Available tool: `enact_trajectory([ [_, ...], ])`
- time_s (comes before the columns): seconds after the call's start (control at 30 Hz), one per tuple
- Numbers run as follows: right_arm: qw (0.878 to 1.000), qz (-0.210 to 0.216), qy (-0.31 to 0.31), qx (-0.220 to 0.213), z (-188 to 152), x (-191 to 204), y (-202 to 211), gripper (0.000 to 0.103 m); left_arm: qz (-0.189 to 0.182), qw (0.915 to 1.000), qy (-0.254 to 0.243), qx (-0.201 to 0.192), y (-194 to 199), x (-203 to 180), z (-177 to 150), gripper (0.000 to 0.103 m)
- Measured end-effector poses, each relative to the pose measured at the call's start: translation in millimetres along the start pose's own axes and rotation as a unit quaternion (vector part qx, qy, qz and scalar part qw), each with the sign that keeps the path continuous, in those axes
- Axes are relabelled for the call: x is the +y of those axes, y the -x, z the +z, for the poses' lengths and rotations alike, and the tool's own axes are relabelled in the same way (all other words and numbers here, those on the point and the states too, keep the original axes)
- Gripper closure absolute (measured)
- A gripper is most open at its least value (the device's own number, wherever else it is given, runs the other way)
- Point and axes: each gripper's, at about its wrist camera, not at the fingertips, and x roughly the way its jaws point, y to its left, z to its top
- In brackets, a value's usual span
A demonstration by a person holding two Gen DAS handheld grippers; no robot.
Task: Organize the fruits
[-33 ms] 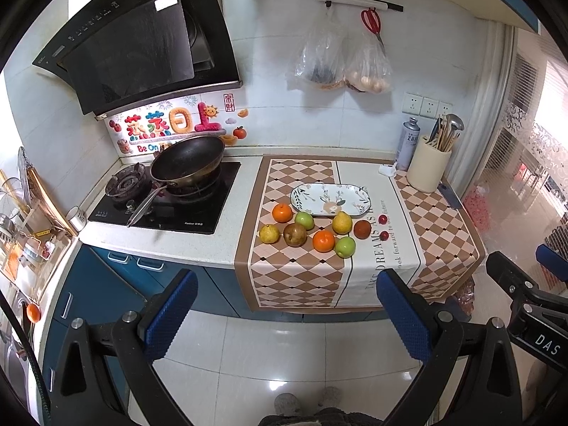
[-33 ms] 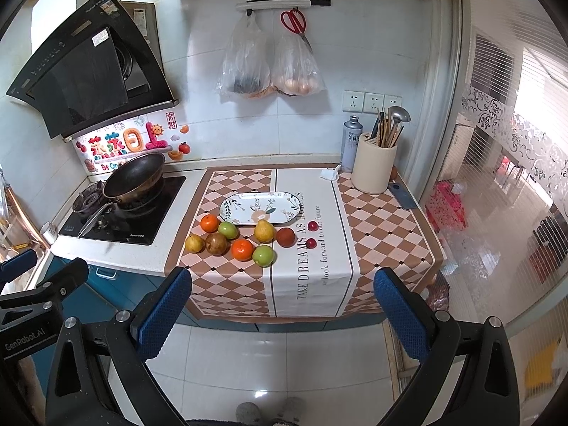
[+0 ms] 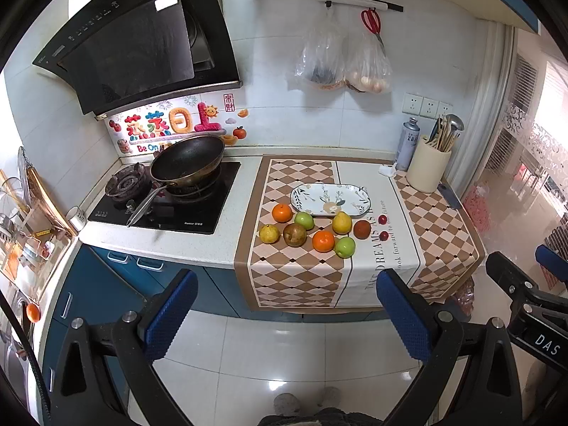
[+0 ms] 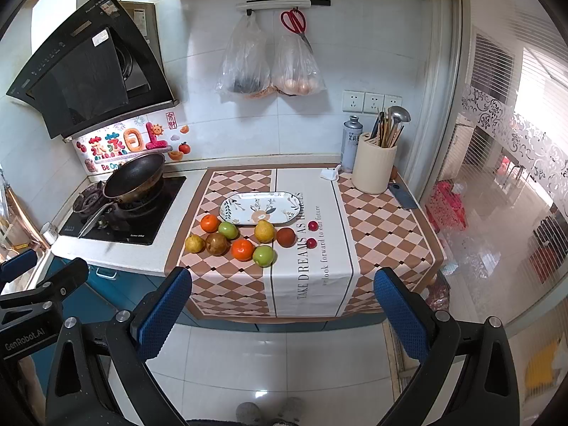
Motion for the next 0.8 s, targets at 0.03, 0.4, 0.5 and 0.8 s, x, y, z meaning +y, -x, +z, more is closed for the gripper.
enact_trajectory([
  [0.03, 1.0, 0.0, 0.0, 0.0, 0.2, 0.9, 0.0, 0.0, 0.0, 1.0, -0.001, 0.0, 0.0, 0.4, -0.3, 0.0],
  [0.4, 1.0, 0.01, -0.009, 0.004, -3.3, -6.4, 2.4, 0.0, 0.0, 1.0, 0.0, -0.002, 1.6, -2.8, -1.4, 0.0],
  [0.5, 1.0, 0.015, -0.017, 0.005, -2.7, -12.7, -2.4, 0.0, 0.001, 1.0, 0.002, -0.005, 1.1, -4.0, -1.6, 0.0],
  [0.8, 0.998, 0.051, -0.039, -0.005, 8.2, -42.7, -61.9, 0.0, 0.051, 0.9976, 0.022, -0.042, -35.6, -20.1, 9.8, 0.0],
])
